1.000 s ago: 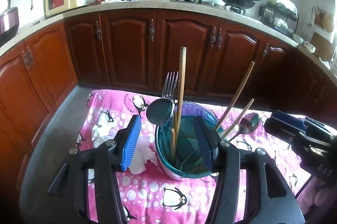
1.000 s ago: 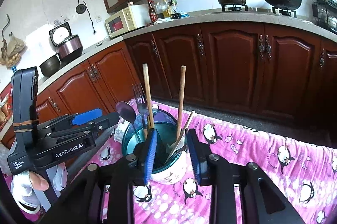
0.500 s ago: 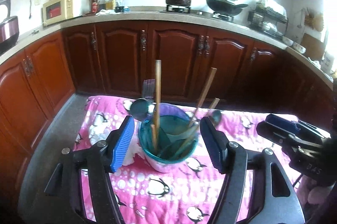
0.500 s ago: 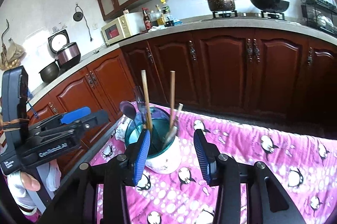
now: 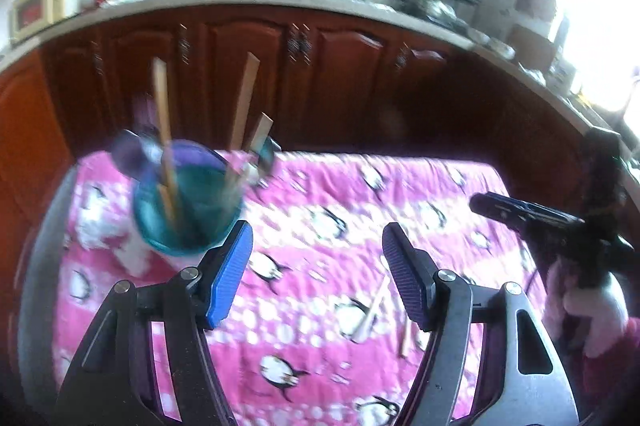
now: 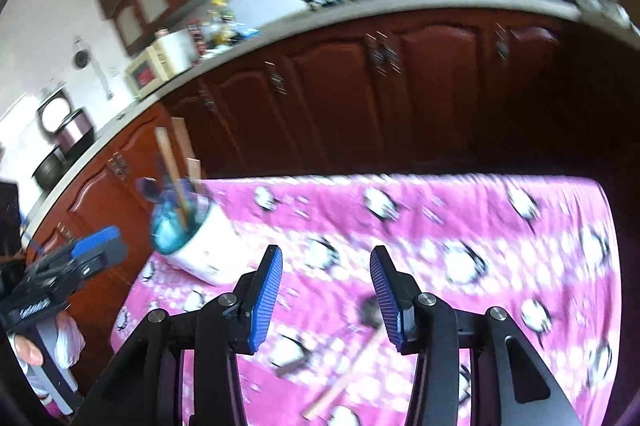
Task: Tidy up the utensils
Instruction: 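Withdraw both open tools from the cup back over the remaining utensils, then grasp the last silver spoon with the left tool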
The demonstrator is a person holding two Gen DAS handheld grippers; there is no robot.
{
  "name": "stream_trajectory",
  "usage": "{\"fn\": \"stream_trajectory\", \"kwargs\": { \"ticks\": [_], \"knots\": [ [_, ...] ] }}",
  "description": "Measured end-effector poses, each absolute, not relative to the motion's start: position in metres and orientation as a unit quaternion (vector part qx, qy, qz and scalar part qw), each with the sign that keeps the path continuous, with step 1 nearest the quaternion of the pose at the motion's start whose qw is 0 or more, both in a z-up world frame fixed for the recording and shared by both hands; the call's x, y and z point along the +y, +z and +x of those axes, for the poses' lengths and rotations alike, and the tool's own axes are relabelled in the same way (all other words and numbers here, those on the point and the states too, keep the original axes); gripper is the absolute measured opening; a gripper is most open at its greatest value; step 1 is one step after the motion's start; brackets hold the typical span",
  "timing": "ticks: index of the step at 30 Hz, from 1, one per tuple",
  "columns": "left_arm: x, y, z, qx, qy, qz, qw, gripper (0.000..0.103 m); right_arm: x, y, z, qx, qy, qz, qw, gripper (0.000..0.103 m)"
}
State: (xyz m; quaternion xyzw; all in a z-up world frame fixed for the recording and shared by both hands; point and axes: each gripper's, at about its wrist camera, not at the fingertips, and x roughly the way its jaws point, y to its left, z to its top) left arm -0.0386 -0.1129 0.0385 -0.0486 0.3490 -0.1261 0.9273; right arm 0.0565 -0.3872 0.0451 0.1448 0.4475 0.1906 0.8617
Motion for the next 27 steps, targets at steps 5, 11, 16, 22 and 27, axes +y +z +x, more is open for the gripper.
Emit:
{"fn": "stream_trajectory", "kwargs": {
  "ticks": [5, 11, 16, 22, 27],
  "knots": [
    [-0.142, 0.005, -0.025, 0.397, -0.168, -0.049, 0.901, 0.067, -0.404, -0.015, 0.066, 0.509, 0.183, 0.178, 0.822, 0.042],
    [-0.167, -0.029, -0.006, 0.436, -0.195, -0.04, 0.878, 0.067, -0.408, -0.075, 0.089, 0.545, 0.171, 0.22, 0.791, 0.028],
    [-0.178, -0.048, 0.014, 0.454, -0.203, -0.021, 0.867, 0.067, -0.4, -0.099, 0.114, 0.567, 0.152, 0.214, 0.781, 0.024],
    [-0.197, -0.07, 0.045, 0.473, -0.224, 0.001, 0.852, 0.067, -0.382, -0.106, 0.126, 0.573, 0.143, 0.149, 0.793, 0.012],
    [-0.218, -0.085, 0.073, 0.488, -0.26, 0.013, 0.833, 0.067, -0.406, -0.099, 0.114, 0.572, 0.157, 0.146, 0.791, 0.012]
  ]
}}
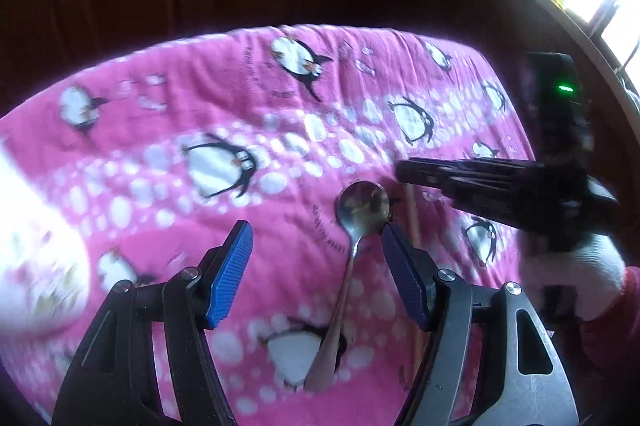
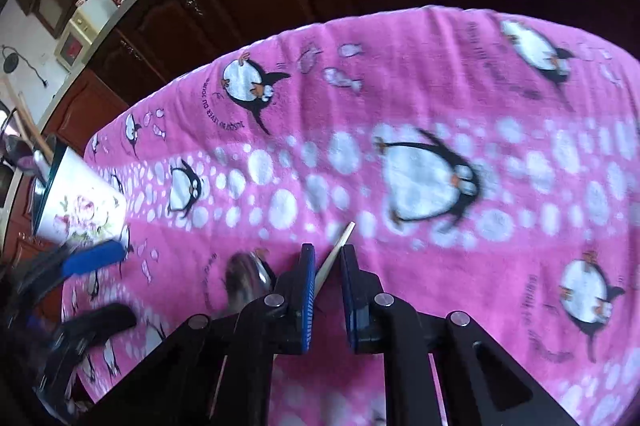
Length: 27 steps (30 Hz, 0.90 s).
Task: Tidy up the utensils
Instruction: 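Grasp the last silver spoon with the left tool, then grasp the wooden chopstick with the right tool while the left tool lifts the spoon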
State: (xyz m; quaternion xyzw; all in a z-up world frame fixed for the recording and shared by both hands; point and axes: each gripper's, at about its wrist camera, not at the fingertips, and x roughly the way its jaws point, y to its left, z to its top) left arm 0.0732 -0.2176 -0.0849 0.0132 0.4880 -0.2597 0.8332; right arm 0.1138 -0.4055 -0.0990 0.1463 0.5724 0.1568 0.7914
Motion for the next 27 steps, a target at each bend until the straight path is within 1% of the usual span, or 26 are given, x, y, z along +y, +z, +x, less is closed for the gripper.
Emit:
{"fn": "stream_trajectory", "kwargs": {
  "ticks": [6, 7, 9, 11, 12, 13, 19, 23, 27],
  "knots": [
    [-0.246, -0.107, 0.102, 0.513, -0.315, 0.037, 0.798, 0.067, -0.449, -0.103, 0.099, 0.579, 0.173, 0.213, 0.768, 0.012],
    [-0.249, -0.111, 0.105, 0.517, -0.323, 0.038, 0.792, 0.065, -0.452, -0.105, 0.098, 0.579, 0.178, 0.219, 0.765, 0.012],
    [-0.254, -0.116, 0.109, 0.523, -0.333, 0.044, 0.784, 0.056, -0.455, -0.108, 0.097, 0.579, 0.182, 0.223, 0.763, 0.012],
    [-0.26, -0.12, 0.112, 0.522, -0.338, 0.059, 0.781, 0.035, -0.458, -0.111, 0.096, 0.58, 0.188, 0.225, 0.76, 0.012],
    [-0.264, -0.121, 0.113, 0.522, -0.341, 0.068, 0.779, 0.029, -0.46, -0.112, 0.097, 0.579, 0.19, 0.227, 0.76, 0.012],
    [-0.267, -0.122, 0.114, 0.523, -0.347, 0.073, 0.775, 0.019, -0.464, -0.112, 0.096, 0.578, 0.192, 0.228, 0.759, 0.012],
    [-0.284, -0.123, 0.103, 0.514, -0.368, 0.126, 0.764, 0.015, -0.455, -0.113, 0.098, 0.581, 0.203, 0.22, 0.756, 0.013],
    [-0.29, -0.128, 0.098, 0.516, -0.383, 0.144, 0.752, 0.019, -0.453, -0.115, 0.102, 0.583, 0.21, 0.221, 0.753, 0.013],
    [-0.295, -0.127, 0.098, 0.519, -0.391, 0.142, 0.747, 0.019, -0.454, -0.119, 0.108, 0.583, 0.216, 0.238, 0.746, 0.013]
  ]
}}
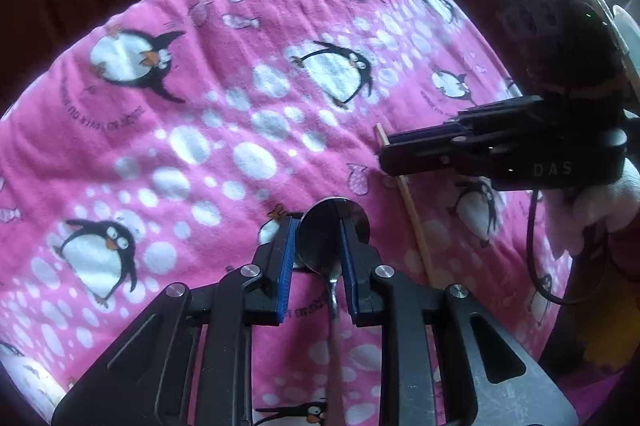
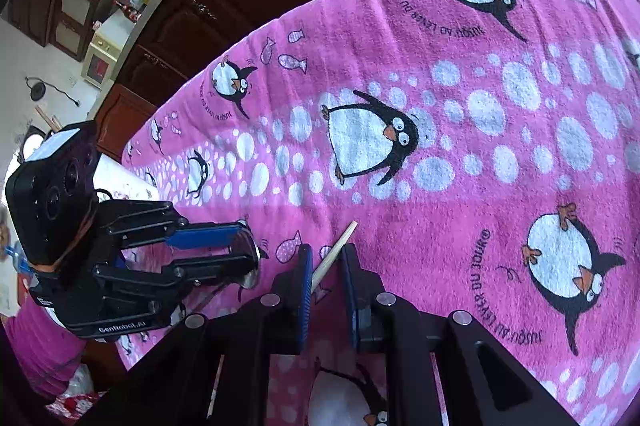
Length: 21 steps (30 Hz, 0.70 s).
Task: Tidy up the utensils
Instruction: 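Grasp the wooden chopstick with the right tool while the left tool lifts the spoon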
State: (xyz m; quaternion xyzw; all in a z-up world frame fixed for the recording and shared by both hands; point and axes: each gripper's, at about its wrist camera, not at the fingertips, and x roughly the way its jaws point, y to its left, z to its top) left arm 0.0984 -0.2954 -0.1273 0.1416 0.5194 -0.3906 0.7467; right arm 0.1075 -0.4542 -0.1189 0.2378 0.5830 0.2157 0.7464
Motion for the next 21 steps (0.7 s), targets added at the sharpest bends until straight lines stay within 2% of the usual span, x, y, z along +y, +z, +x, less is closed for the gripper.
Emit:
{"fn": "stream_trajectory", "kwargs": {
  "ticks": [4, 7, 15, 21],
  "knots": [
    [-0.297, -0.124, 0.099, 0.516, -0.384, 0.13, 0.755, 0.007, -0.459, -0.123, 0.106, 0.572, 0.222, 0.253, 0.748, 0.013],
    [-0.288, -0.121, 0.095, 0.513, -0.375, 0.109, 0.764, 0.004, -0.462, -0.12, 0.102, 0.566, 0.219, 0.252, 0.754, 0.012],
    [-0.229, -0.102, 0.08, 0.5, -0.311, 0.037, 0.807, 0.001, -0.438, -0.101, 0.091, 0.554, 0.248, 0.24, 0.758, 0.01],
    [-0.185, -0.107, 0.074, 0.526, -0.256, -0.008, 0.811, 0.001, -0.405, -0.105, 0.091, 0.572, 0.265, 0.203, 0.749, 0.009]
  ]
}}
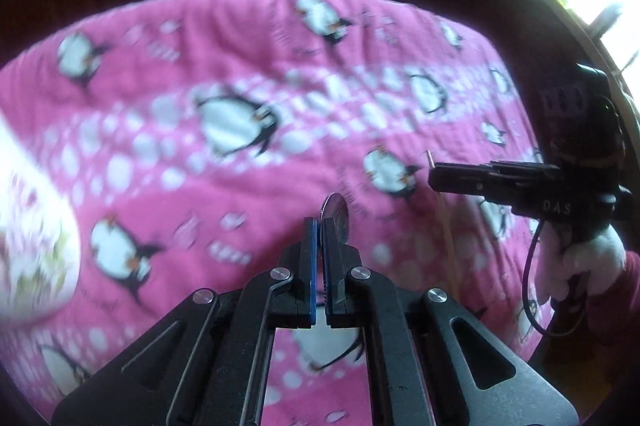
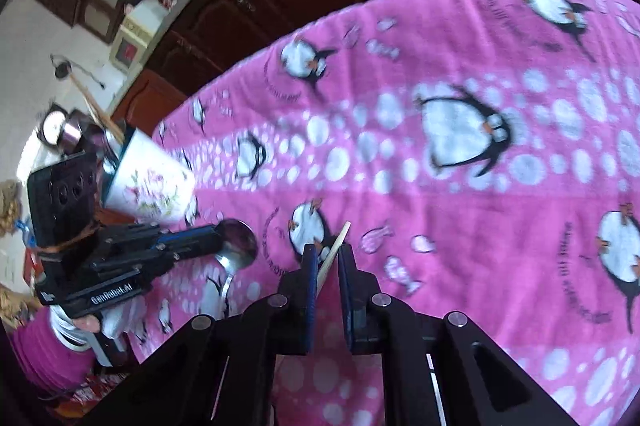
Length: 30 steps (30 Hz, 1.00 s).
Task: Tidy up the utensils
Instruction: 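Grasp the wooden chopstick with the right tool while the left tool lifts the spoon, then carry the spoon and chopstick in both tools over the floral cup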
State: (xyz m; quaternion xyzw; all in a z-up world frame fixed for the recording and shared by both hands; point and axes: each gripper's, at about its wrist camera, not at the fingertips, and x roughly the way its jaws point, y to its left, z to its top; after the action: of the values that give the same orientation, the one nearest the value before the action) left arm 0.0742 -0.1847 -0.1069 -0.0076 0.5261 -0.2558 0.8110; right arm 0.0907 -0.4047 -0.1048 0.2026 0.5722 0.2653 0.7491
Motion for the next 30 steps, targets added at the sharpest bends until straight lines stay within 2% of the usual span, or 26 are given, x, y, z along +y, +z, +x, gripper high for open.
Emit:
{"fn": "stream_trajectory", "kwargs": {
  "ticks": [3, 7, 10, 12, 13, 16, 24, 30],
  "knots": [
    [-0.181, -0.114, 0.075, 0.54, -0.244, -0.003, 0.806, 0.004, -0.397, -0.11, 0.091, 0.583, 0.264, 0.196, 0.743, 0.009],
    [-0.186, -0.119, 0.082, 0.547, -0.255, -0.014, 0.797, 0.023, -0.401, -0.112, 0.093, 0.593, 0.262, 0.211, 0.732, 0.009],
    [-0.194, -0.12, 0.087, 0.547, -0.261, -0.005, 0.795, 0.025, -0.404, -0.116, 0.094, 0.595, 0.265, 0.22, 0.726, 0.009],
    [-0.2, -0.122, 0.089, 0.547, -0.261, 0.004, 0.796, 0.023, -0.405, -0.118, 0.095, 0.594, 0.267, 0.229, 0.724, 0.009],
    [-0.2, -0.122, 0.089, 0.546, -0.26, 0.006, 0.797, 0.012, -0.406, -0.118, 0.095, 0.592, 0.267, 0.23, 0.725, 0.009],
    [-0.195, -0.118, 0.084, 0.539, -0.264, -0.001, 0.8, 0.003, -0.402, -0.114, 0.092, 0.583, 0.26, 0.222, 0.737, 0.009],
    [-0.163, -0.078, 0.051, 0.492, -0.248, -0.041, 0.834, 0.002, -0.389, -0.057, 0.08, 0.527, 0.271, 0.192, 0.783, 0.007],
    [-0.135, -0.039, 0.022, 0.447, -0.217, -0.033, 0.867, 0.002, -0.372, -0.007, 0.073, 0.476, 0.29, 0.169, 0.813, 0.006]
  ]
}}
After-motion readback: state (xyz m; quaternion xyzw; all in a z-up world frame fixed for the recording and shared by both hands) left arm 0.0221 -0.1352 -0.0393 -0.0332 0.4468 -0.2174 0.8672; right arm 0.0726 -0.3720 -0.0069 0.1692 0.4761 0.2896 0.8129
